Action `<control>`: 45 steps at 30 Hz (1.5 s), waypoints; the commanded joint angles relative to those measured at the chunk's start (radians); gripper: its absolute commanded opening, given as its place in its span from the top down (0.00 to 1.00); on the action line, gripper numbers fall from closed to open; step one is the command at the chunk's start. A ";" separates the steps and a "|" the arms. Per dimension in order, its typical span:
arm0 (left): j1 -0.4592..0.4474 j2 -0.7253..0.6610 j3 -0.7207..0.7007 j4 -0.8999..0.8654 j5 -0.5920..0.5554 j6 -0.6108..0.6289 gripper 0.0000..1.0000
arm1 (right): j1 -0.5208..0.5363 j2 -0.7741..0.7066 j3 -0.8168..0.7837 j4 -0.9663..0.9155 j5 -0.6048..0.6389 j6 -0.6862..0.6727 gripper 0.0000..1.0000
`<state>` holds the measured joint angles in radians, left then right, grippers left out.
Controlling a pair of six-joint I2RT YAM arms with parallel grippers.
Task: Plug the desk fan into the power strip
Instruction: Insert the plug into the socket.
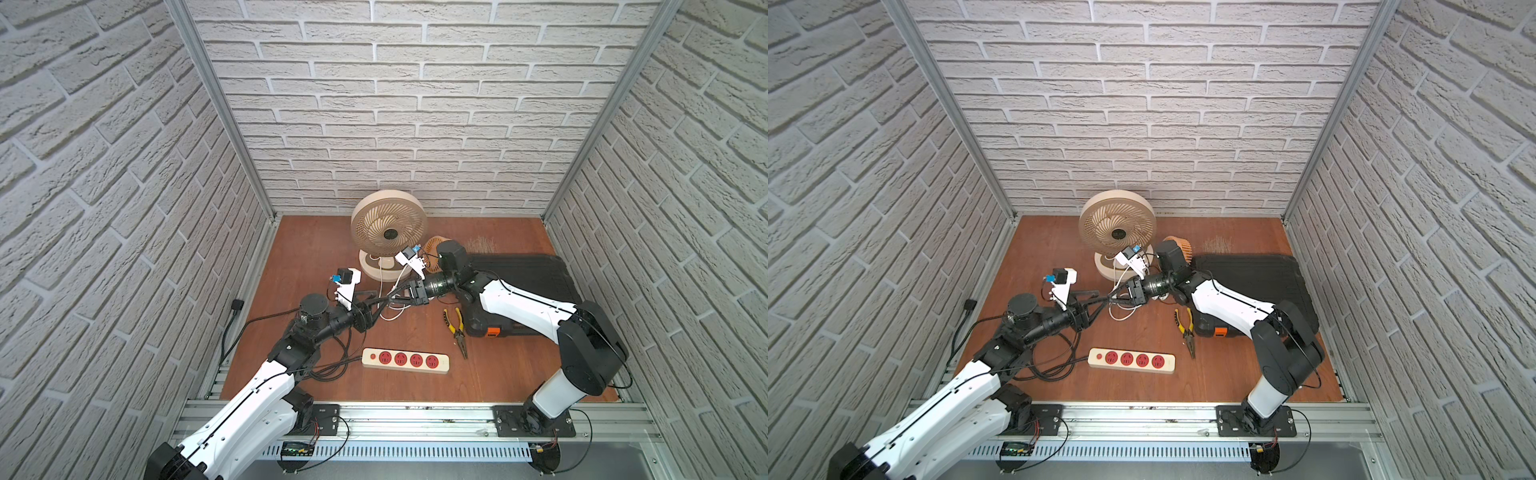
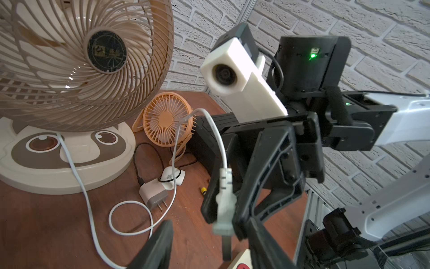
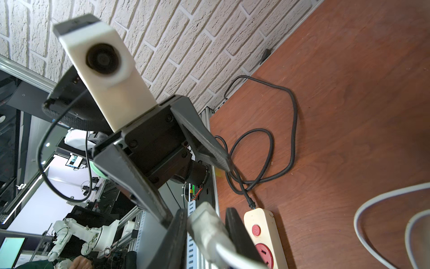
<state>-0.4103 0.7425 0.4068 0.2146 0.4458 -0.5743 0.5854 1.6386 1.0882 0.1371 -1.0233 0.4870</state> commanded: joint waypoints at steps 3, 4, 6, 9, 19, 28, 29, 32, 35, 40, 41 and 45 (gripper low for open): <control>-0.006 -0.003 -0.019 0.039 0.003 -0.018 0.41 | -0.004 -0.035 0.012 0.066 0.031 0.070 0.97; -0.006 0.006 -0.021 0.049 0.011 -0.021 0.42 | -0.004 -0.036 0.012 0.070 0.038 0.077 0.97; -0.006 0.021 -0.023 0.075 0.028 -0.030 0.44 | -0.004 -0.036 0.013 0.075 0.043 0.088 0.97; -0.007 0.046 -0.020 0.108 0.051 -0.042 0.53 | -0.004 -0.036 0.018 0.068 0.051 0.095 0.97; -0.016 0.111 0.011 0.124 0.096 -0.053 0.92 | -0.004 -0.034 0.020 0.080 0.066 0.111 0.97; -0.018 0.095 0.008 0.132 0.088 -0.047 1.00 | -0.014 -0.049 0.019 0.055 0.023 0.061 0.68; -0.018 0.096 0.006 0.138 0.091 -0.049 1.00 | -0.016 -0.051 0.020 0.058 0.006 0.056 0.63; -0.017 0.096 0.004 0.158 0.109 -0.057 1.00 | -0.023 -0.051 0.023 0.073 -0.048 0.054 0.52; -0.018 0.095 0.007 0.173 0.125 -0.069 1.00 | -0.035 -0.051 0.025 0.075 -0.091 0.047 0.49; -0.018 0.097 0.012 0.200 0.162 -0.097 1.00 | -0.058 -0.045 0.020 0.111 -0.174 0.063 0.56; -0.018 0.100 0.012 0.210 0.171 -0.106 1.00 | -0.061 -0.045 0.019 0.117 -0.189 0.065 0.59; -0.017 0.126 0.021 0.227 0.202 -0.126 1.00 | -0.076 -0.051 0.013 0.130 -0.225 0.065 0.62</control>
<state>-0.4229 0.8562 0.4023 0.3687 0.6071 -0.6758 0.5175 1.6268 1.0901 0.2043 -1.1751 0.5610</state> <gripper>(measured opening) 0.063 0.382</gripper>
